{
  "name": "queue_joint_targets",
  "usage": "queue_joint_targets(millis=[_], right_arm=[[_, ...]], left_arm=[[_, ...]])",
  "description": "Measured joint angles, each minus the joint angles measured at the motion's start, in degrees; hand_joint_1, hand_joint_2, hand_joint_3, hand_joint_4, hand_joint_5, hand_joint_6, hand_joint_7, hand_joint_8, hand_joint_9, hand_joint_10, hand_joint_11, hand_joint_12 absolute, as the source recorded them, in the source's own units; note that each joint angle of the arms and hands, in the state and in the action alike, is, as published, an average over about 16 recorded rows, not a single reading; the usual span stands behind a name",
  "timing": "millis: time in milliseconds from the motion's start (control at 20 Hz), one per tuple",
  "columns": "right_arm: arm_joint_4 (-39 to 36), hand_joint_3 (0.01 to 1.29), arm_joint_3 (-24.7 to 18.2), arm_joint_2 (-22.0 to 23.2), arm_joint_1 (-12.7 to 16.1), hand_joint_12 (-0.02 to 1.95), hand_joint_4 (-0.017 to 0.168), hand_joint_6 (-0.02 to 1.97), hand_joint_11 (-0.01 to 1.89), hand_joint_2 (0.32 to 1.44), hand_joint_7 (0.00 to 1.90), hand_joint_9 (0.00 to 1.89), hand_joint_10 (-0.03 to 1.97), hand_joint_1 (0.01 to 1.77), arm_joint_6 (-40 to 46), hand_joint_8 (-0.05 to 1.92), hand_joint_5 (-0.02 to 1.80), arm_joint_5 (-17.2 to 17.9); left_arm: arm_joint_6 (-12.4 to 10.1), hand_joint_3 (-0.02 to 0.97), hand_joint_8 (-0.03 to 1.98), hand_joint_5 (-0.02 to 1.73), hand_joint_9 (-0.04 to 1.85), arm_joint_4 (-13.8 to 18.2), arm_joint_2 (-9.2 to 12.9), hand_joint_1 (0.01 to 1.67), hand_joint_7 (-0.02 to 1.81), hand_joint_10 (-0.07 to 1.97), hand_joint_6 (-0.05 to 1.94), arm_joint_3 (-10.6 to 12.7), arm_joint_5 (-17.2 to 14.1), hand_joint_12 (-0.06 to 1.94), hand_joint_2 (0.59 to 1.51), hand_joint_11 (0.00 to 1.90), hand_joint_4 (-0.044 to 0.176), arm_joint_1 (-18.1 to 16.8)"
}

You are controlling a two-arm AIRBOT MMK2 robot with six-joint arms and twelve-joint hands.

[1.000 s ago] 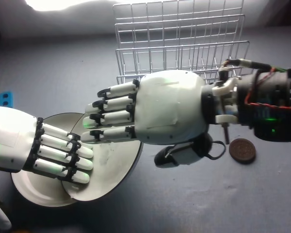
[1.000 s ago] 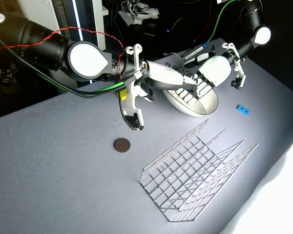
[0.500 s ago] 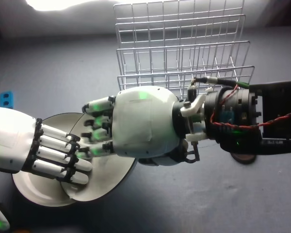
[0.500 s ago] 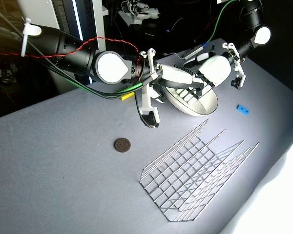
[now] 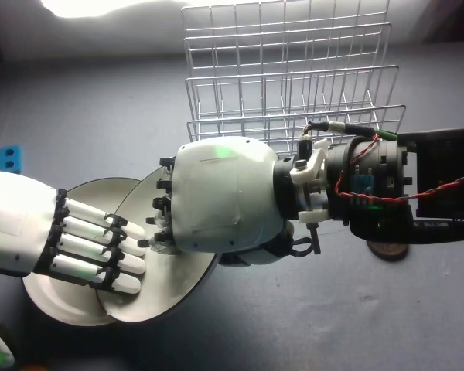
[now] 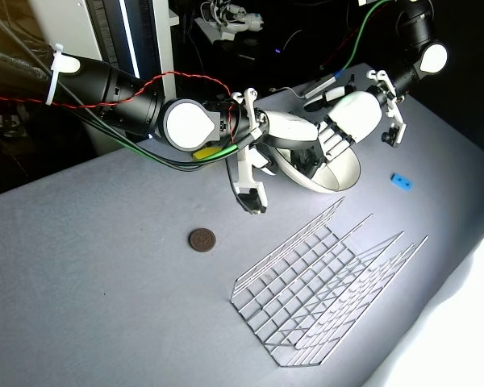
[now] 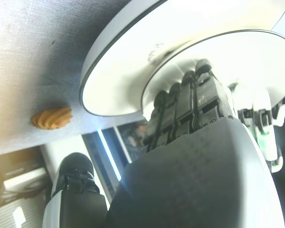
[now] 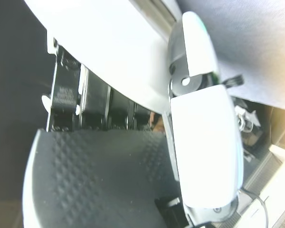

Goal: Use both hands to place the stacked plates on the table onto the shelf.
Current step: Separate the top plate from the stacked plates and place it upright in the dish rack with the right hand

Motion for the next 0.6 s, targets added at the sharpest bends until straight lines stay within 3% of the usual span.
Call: queue_joint_targets(millis=[300,600], right_arm=[[0.2,0.01,0.1,-0.1,0.0,1.04,-0.008,0.58,0.95,1.01,1.05,1.25,0.09,1.12,-0.2,0.34,0.83,1.3],[0.5,0.01,-0.8,0.3,0.3,1.02,-0.008,0.63,0.97,0.99,1.15,1.32,0.04,1.12,-0.2,0.18,0.87,1.2]], left_arm=[[-3.2,0.017,-0.02,0.01,0.01,-0.8,0.3,0.02,0.00,0.00,0.01,1.9,-0.2,0.00,1.077,0.01,-0.002,-2.2],[-8.0,0.018,-0.01,0.01,0.02,-1.3,1.5,0.02,0.01,0.01,0.01,4.4,-0.6,0.01,1.078,0.01,-0.001,-5.3]])
